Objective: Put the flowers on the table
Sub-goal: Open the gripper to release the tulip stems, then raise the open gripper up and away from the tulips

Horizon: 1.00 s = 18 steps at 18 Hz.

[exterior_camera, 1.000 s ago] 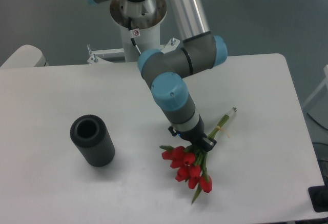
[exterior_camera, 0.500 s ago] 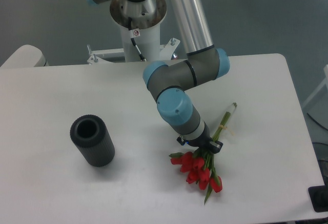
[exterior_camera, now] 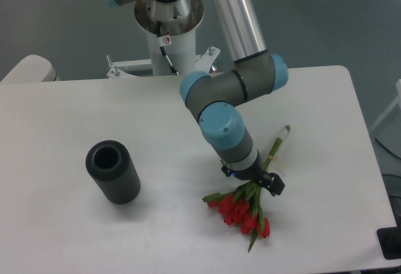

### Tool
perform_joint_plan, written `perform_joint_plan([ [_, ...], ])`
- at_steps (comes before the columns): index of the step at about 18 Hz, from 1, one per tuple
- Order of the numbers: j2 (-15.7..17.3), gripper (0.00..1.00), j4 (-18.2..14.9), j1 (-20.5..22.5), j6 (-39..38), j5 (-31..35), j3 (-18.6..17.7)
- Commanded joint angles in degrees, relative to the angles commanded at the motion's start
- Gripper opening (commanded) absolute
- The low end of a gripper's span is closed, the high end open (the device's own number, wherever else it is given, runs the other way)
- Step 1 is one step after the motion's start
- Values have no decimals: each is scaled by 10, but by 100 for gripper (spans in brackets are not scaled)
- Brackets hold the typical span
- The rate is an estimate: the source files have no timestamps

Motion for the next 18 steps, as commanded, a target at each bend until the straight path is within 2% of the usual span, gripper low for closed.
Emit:
perform_joint_plan([
  [4, -8, 100, -115, 33, 14, -83, 106],
  [6, -10, 100, -153, 54, 69, -98, 139],
  [9, -9, 100, -164, 83, 132, -128, 159],
  [11, -6, 100, -172, 98, 156, -156, 158],
  [15, 0, 100, -173, 121, 245, -173, 156],
  [18, 9, 100, -173, 147, 291, -221, 156],
])
